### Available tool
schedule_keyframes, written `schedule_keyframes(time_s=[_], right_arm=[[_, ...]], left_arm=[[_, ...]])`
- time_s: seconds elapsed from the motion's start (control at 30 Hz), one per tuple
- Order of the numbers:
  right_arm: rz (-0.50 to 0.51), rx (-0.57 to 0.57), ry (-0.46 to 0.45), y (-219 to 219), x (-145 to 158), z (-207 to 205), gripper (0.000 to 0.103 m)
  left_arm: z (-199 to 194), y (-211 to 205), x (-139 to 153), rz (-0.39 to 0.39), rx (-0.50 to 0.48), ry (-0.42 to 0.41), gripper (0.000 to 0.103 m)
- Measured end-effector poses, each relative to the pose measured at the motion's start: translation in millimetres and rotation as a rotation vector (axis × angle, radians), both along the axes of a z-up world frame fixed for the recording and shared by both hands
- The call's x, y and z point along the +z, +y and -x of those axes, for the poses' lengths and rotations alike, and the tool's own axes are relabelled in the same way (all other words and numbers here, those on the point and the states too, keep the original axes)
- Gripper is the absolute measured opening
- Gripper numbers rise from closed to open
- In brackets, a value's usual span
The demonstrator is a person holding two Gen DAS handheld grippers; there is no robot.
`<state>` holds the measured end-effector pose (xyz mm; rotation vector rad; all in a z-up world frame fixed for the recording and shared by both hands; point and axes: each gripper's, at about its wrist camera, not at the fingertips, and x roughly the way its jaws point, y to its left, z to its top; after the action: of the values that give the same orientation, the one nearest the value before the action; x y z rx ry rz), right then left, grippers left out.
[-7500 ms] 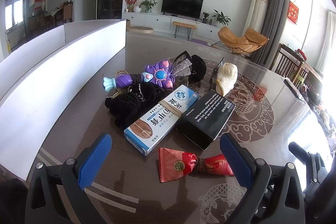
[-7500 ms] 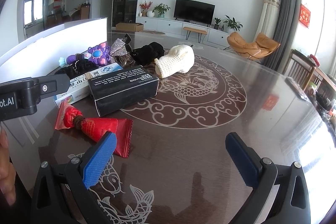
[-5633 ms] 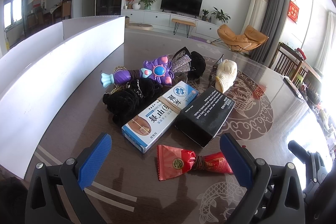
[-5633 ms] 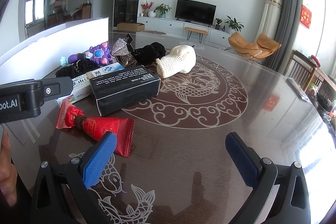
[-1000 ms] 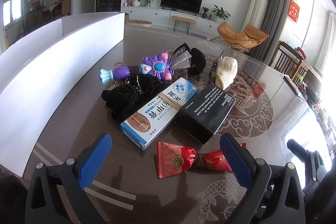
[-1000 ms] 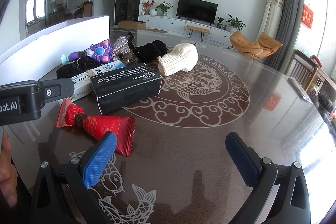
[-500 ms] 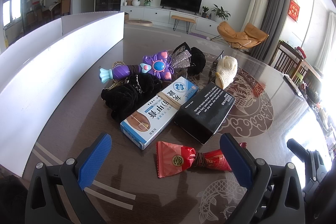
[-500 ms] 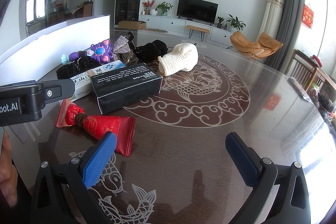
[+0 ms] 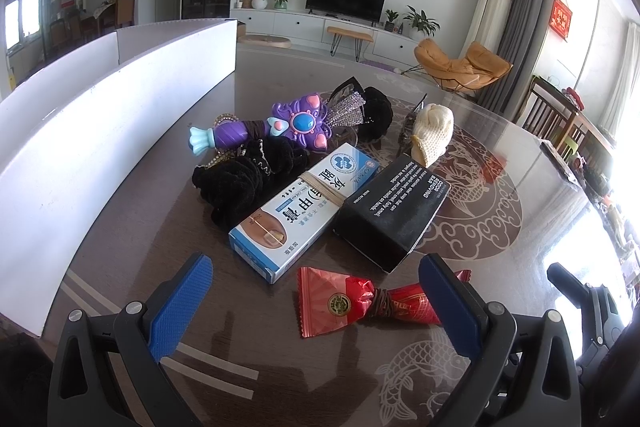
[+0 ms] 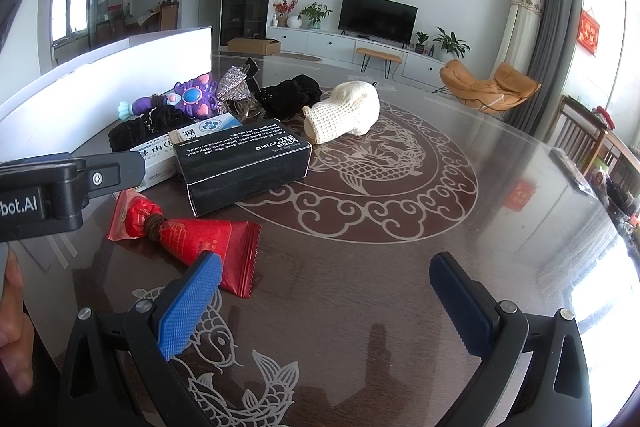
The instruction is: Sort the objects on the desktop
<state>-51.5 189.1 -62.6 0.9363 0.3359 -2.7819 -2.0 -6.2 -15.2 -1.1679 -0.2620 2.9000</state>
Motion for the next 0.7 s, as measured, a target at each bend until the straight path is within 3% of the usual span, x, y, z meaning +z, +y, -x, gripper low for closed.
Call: schedule_keyframes(time_s=[0.7], right_arm=[[-0.004, 0.026, -0.028, 1.5, -0.4, 2.7, 0.103]], left_arm=[[-0.1, -4.1, 1.4, -0.004, 0.014, -0.01, 0.103]])
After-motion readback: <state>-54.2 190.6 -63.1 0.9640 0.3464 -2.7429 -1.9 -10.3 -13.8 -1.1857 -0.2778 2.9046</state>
